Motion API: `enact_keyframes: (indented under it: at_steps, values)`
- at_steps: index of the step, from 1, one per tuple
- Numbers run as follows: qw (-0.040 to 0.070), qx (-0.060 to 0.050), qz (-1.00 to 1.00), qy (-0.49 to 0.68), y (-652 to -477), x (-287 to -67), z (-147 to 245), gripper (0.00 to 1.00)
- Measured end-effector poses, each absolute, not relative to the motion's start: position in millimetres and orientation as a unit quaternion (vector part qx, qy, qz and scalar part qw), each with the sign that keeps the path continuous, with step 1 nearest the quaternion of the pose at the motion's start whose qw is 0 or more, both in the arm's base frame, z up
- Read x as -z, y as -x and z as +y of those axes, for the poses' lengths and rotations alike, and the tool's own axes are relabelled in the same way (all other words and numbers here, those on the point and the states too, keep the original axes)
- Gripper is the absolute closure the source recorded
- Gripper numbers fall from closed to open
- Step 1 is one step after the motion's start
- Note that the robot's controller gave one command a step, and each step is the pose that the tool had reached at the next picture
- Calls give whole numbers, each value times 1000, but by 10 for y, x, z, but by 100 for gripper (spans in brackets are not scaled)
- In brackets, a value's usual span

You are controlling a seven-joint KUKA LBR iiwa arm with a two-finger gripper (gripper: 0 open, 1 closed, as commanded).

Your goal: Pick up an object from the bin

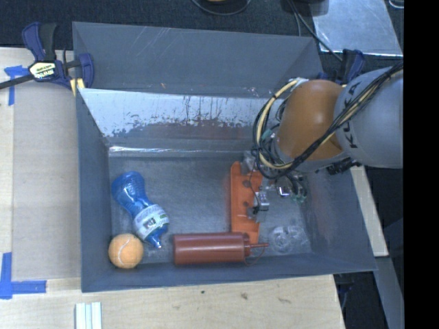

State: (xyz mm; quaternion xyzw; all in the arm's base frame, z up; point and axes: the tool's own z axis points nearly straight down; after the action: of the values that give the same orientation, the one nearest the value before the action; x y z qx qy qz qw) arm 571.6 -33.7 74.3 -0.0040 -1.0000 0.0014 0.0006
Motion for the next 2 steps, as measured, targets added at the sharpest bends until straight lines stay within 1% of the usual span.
enact_keyframes:
  at_steps: [1, 2]
  values:
    - [-12, -2, -1000, -12, -6219, -750, -710, 100]
    - [-12, -2, -1000, -11, -6219, -749, -711, 100]
